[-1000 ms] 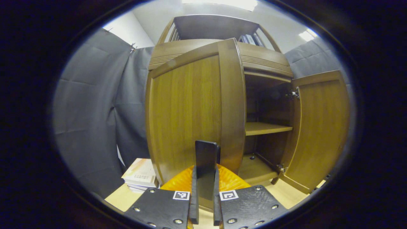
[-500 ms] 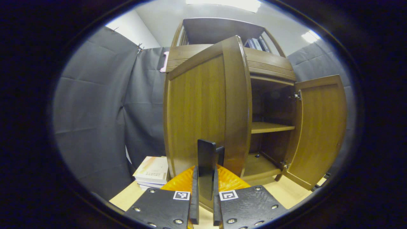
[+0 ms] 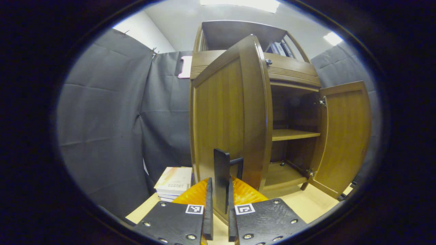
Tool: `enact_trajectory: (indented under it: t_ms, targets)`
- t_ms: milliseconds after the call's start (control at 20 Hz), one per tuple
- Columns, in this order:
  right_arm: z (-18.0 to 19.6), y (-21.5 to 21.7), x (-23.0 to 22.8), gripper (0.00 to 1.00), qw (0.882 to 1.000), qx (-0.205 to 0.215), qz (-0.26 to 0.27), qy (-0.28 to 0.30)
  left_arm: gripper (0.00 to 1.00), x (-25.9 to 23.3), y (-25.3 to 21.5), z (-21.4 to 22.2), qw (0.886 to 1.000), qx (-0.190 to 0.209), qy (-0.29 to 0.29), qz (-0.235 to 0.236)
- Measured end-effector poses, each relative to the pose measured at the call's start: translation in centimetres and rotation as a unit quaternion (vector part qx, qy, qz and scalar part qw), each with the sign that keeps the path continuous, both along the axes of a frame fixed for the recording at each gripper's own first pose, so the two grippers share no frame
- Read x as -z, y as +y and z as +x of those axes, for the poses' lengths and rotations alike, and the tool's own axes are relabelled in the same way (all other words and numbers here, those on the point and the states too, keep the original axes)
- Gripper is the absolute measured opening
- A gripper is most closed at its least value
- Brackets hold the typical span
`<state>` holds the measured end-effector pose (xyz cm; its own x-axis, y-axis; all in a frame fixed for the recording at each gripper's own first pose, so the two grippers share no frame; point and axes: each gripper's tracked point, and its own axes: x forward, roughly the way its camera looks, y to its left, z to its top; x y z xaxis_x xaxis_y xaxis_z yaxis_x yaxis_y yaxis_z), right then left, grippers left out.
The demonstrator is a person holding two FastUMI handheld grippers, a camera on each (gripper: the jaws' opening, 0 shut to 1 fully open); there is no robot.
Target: Open the right door of the double-door shoe cabinet with the right hand, and open the left door with the left hand.
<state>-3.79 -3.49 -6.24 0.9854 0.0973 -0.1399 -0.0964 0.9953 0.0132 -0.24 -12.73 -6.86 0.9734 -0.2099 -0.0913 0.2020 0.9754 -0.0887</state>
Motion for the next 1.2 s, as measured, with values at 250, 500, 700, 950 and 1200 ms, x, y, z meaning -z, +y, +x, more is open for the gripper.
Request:
enact_trajectory:
  t_ms: [250,500,700,950,1200]
  targets:
    - [0.1,1.9,0.1,0.98,1.000,-0.015,-0.001,-0.001,0.16,0.4,1.5,0.0,1.000,-0.017,0.004,0.000]
    - [0.6,4.2,0.5,0.98,0.999,-0.032,0.003,0.003,0.11,0.7,3.9,0.3,0.999,-0.054,-0.002,0.008]
    - [1.2,5.9,0.5,0.98,0.999,-0.047,0.004,0.003,0.09,1.2,5.1,0.2,0.997,-0.074,0.010,-0.004]
    - [2.0,8.0,0.7,0.98,0.998,-0.067,0.007,0.007,0.06,1.4,5.5,0.3,0.998,-0.067,0.009,0.000]
    - [2.4,9.2,0.7,0.98,0.997,-0.078,0.009,0.004,0.09,1.9,6.8,-0.2,0.996,-0.085,0.018,0.000]
